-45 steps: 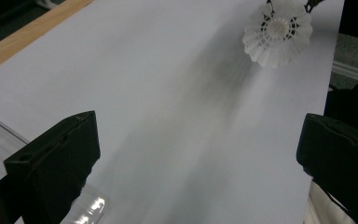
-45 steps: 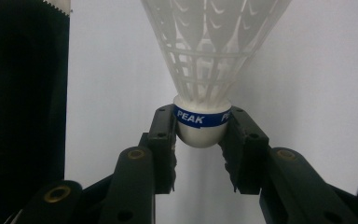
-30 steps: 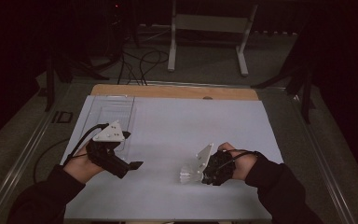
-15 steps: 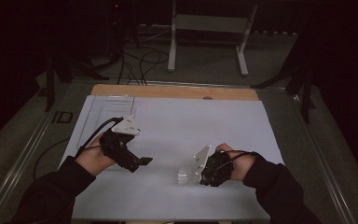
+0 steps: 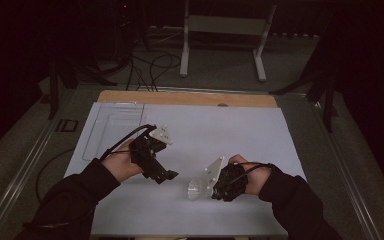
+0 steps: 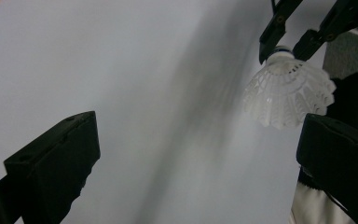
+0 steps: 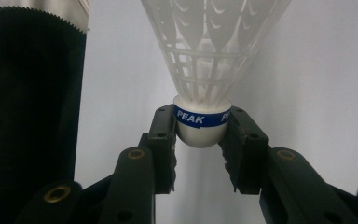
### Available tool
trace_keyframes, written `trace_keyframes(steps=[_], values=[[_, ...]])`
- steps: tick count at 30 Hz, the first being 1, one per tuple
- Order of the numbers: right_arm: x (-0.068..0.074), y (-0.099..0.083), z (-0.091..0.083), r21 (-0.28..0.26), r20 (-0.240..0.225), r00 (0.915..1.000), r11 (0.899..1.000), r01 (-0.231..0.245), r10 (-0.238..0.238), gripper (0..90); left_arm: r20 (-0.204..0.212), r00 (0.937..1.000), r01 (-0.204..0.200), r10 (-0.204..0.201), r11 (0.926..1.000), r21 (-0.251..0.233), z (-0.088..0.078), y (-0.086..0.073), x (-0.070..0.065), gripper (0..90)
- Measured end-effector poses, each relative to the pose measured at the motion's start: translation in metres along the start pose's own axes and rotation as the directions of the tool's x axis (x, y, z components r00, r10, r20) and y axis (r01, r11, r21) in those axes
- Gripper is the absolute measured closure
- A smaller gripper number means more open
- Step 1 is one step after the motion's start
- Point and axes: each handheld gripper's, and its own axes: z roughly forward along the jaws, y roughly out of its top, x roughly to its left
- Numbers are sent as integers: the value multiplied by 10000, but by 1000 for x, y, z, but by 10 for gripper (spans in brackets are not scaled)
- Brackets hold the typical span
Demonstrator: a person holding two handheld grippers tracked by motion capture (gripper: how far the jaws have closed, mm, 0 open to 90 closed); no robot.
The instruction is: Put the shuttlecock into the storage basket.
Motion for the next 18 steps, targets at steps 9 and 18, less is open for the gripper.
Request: trace_keyframes(steps=[9, 18], values=[[2, 2, 1, -64, 13, 10000, 10000, 71, -71, 660, 243, 9994, -251, 238, 9981, 567, 20, 11, -4, 0], [3, 5, 3, -238, -4, 9999, 9996, 120, -121, 660, 648, 9965, -588, 533, 9946, 857, 31, 19, -11, 1]])
